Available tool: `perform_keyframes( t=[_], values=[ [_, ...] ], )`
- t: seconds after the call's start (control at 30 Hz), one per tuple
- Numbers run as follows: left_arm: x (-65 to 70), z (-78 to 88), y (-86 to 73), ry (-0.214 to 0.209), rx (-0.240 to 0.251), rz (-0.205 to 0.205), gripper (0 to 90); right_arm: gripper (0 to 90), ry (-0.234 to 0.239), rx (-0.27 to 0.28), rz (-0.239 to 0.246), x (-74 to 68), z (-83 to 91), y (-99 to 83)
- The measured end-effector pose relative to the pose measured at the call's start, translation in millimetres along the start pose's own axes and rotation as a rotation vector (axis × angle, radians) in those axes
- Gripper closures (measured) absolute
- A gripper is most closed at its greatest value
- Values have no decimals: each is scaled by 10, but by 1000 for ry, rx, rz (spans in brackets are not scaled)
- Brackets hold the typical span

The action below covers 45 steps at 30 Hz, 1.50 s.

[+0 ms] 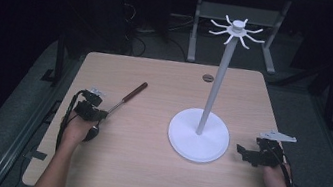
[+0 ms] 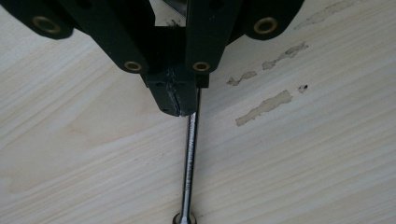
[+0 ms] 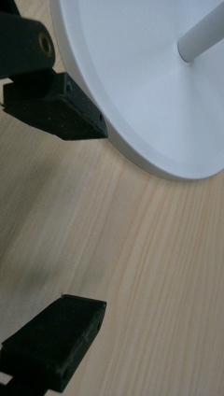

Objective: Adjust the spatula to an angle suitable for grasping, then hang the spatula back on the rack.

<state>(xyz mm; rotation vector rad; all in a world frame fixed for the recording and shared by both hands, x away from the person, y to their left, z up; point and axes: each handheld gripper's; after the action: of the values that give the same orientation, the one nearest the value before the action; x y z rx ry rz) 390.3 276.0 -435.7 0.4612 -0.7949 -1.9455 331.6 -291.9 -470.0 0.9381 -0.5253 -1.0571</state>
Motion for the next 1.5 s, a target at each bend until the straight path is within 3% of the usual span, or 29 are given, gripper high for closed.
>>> perform_keyframes(
  t=[0.1,0.3,0.5,0.7,1.0,1.5],
  values=[
    [2,5,16,-8,0,8,826,143,-1,2,-1,4,-4,0],
    [11,12,85,-32,-18,-17,662,143,-2,-2,0,5,-10,-2],
    [16,35,198,-56,-32,-43,561,143,-5,-4,2,4,-10,-3],
    [-11,-21,328,-78,-47,-35,514,143,-4,-8,-2,8,-14,-8],
    [-4,-108,597,-117,-100,-88,475,143,-3,-6,-1,19,-10,-14],
    [34,-328,1055,-121,-139,-139,467,143,-1,-4,-5,23,-10,-19]
  ],
)
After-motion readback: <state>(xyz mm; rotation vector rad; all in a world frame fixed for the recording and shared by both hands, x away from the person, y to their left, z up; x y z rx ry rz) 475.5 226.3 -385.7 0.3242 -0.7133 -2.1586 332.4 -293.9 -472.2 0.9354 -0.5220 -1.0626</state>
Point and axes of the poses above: each handheld gripper's, and its own axes: z roughly backward along the jaws, y roughly out of its top, x roughly to its right, and after that the axes turned 10 degrees about x, right-handed
